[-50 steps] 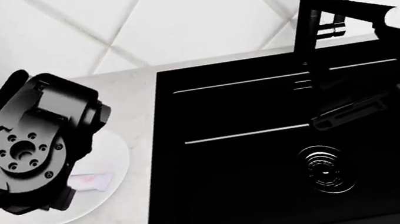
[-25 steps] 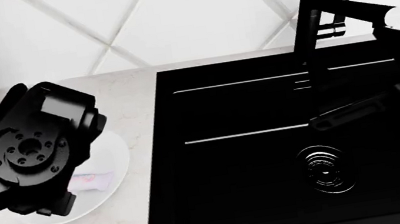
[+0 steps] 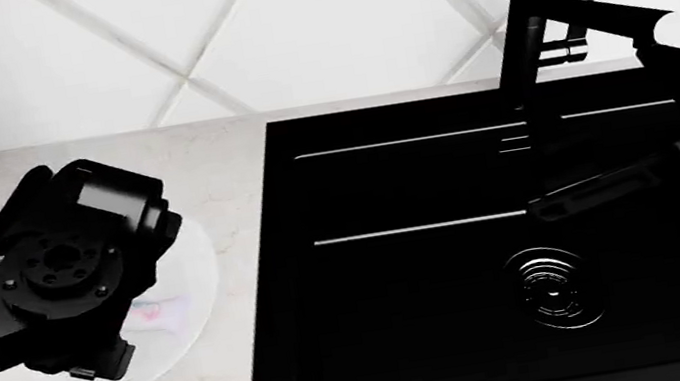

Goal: Move the dessert items from the plate to the tray.

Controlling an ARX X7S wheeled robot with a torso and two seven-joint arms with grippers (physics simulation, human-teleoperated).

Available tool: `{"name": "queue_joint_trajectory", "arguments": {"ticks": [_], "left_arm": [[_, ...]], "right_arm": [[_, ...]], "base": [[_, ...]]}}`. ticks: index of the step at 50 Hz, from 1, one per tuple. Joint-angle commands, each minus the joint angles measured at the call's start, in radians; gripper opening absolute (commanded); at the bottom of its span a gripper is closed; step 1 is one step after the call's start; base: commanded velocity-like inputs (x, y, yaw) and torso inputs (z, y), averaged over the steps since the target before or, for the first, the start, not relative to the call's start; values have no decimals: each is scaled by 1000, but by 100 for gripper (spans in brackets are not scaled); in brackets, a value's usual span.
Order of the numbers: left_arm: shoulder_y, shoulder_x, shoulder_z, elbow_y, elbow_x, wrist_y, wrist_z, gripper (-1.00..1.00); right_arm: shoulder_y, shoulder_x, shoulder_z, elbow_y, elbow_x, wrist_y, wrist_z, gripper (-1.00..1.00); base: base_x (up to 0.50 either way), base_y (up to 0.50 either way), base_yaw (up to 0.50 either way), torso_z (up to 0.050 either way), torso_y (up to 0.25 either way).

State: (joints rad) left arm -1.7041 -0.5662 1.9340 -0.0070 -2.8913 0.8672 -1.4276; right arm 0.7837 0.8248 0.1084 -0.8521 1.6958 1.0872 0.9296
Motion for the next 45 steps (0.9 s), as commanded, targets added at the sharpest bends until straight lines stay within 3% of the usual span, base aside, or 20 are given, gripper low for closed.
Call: {"name": "queue_joint_trajectory", "arguments": {"ticks": [1,7,8,27,38,45], "left_arm": [[36,16,-11,-38,-7,-27,22,100],[42,13,-10,-37,-3,-25,23,100],[42,13,-9,-35,0,-23,24,-100],[0,0,-12,13,40,1,18,-100],[-81,-32,-1,110,90,36,-13,-100],[-180,-76,68,206,181,4,-32,-100]], "right_arm": [[-12,-2,-1,-3,-12,-5,-9,100],[-22,-4,-2,-2,-24,-7,-18,100],[-21,-4,-3,-2,-25,-7,-19,100],[-27,4,-5,-2,-24,-17,-18,100],[-11,7,-18,1,-17,-20,-11,100],[9,22,-17,-3,13,-29,3,100]], "base": [[0,0,0,0,0],[0,0,0,0,0],[0,0,0,0,0],[0,0,0,0,0],[0,0,0,0,0],[0,0,0,0,0]]}}
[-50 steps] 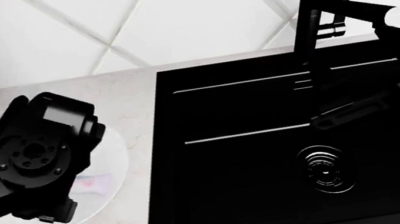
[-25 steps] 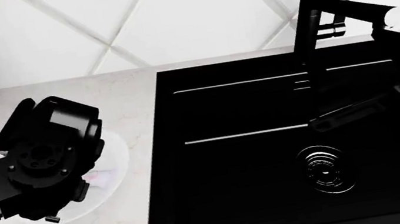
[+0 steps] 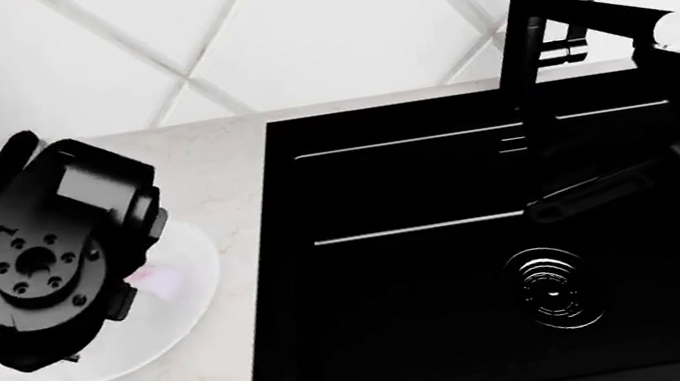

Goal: Move the dessert items from the plate to the tray.

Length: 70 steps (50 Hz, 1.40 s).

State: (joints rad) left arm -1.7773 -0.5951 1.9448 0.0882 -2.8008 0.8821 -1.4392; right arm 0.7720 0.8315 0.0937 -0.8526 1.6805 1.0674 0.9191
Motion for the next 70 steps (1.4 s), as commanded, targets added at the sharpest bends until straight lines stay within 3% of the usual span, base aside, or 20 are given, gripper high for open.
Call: {"name": "queue_joint_trajectory", "arguments": {"ticks": [1,8,10,14,24,46,59,70], "left_arm": [[-122,-59,64,125,106,-23,-13,-100],[-177,-131,104,169,195,-195,119,-100],[-196,-155,114,160,204,-340,213,-100],[-219,-172,145,163,246,-449,269,-100],[-211,-265,152,284,472,-502,546,-100],[-404,-387,233,424,762,-769,556,-100],[-420,-393,212,443,886,-783,600,-100],[-429,-400,191,460,895,-798,602,-100]], "right_arm": [[25,19,0,-4,35,-12,15,100],[26,36,14,-12,60,-25,29,100],[33,39,8,-11,68,-25,36,100],[60,46,-8,-6,85,-24,51,100],[47,42,-4,-7,61,-24,47,100],[-28,27,18,-20,-30,-23,-3,100],[-25,23,8,-17,-55,-23,-5,100],[-35,19,-5,-17,-74,-21,-12,100]], "base": [[0,0,0,0,0],[0,0,0,0,0],[0,0,0,0,0],[0,0,0,0,0],[0,0,0,0,0],[-75,-75,0,0,0],[-122,-446,0,0,0],[1,-500,0,0,0]]}}
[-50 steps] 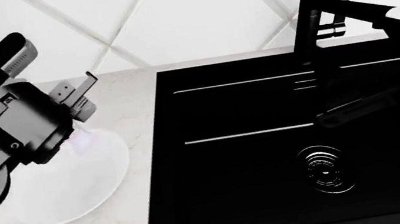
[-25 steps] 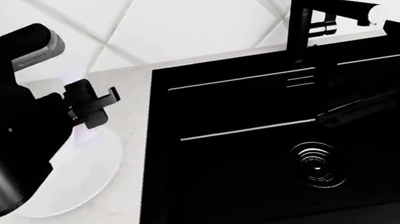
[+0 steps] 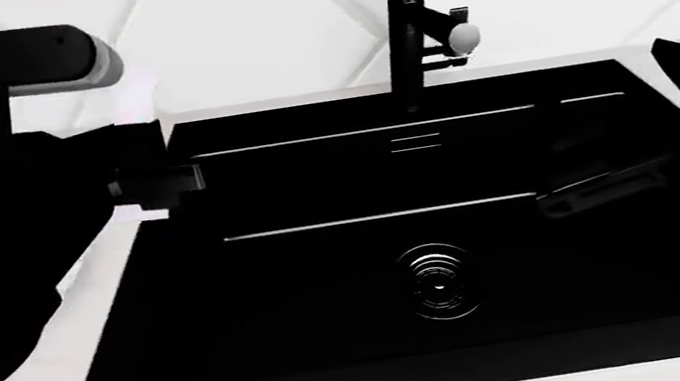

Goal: Move the dessert items from the plate to the tray.

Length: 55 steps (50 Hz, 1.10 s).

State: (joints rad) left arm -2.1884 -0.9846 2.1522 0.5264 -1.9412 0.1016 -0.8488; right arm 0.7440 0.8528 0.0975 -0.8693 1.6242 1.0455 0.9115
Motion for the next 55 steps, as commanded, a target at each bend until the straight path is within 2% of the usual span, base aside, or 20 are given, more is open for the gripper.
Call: {"name": "queue_joint_trajectory", "arguments": {"ticks": [1,30,55], "left_arm": [[-19,-12,-16,25,41,-20,9,-100],[-51,-64,-68,86,71,-72,-29,-100],[-31,-77,-116,91,66,-86,-32,-100]], "right_arm": [[-7,-3,-9,0,-19,0,-5,100],[5,-10,-37,9,-35,-6,-6,100],[25,-1,-52,11,-17,-14,11,100]], "base": [[1,-500,0,0,0],[1,-500,0,0,0],[0,-500,0,0,0]]}}
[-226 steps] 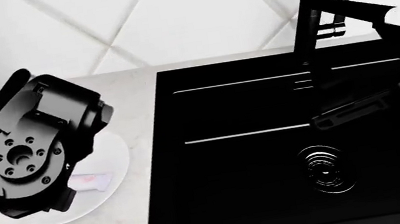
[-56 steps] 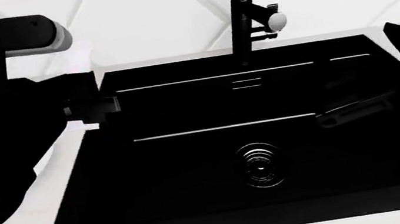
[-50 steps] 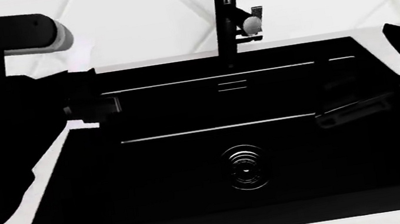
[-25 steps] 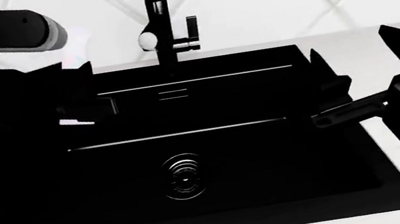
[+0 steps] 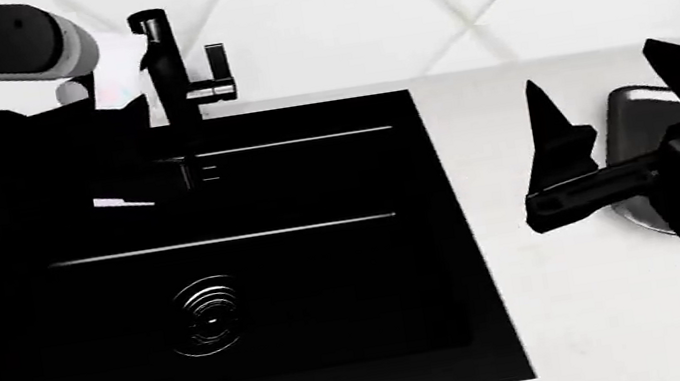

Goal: Move the dessert items from the plate to the tray.

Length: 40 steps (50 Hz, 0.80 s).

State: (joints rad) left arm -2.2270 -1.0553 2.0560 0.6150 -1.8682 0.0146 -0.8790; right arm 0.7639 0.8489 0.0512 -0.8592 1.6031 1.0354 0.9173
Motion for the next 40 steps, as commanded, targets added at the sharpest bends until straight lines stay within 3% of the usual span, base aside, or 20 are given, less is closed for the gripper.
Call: {"name": "queue_joint_trajectory", "arguments": {"ticks": [1,40], "left_arm": [[7,-7,-21,3,-7,0,-2,-100],[60,6,-64,-16,-15,-13,4,-100]], "right_arm": [[5,3,-6,0,4,-4,4,100],[-6,9,-16,-1,-10,-19,-1,100]], "base": [[0,-500,0,0,0],[0,-500,0,0,0]]}}
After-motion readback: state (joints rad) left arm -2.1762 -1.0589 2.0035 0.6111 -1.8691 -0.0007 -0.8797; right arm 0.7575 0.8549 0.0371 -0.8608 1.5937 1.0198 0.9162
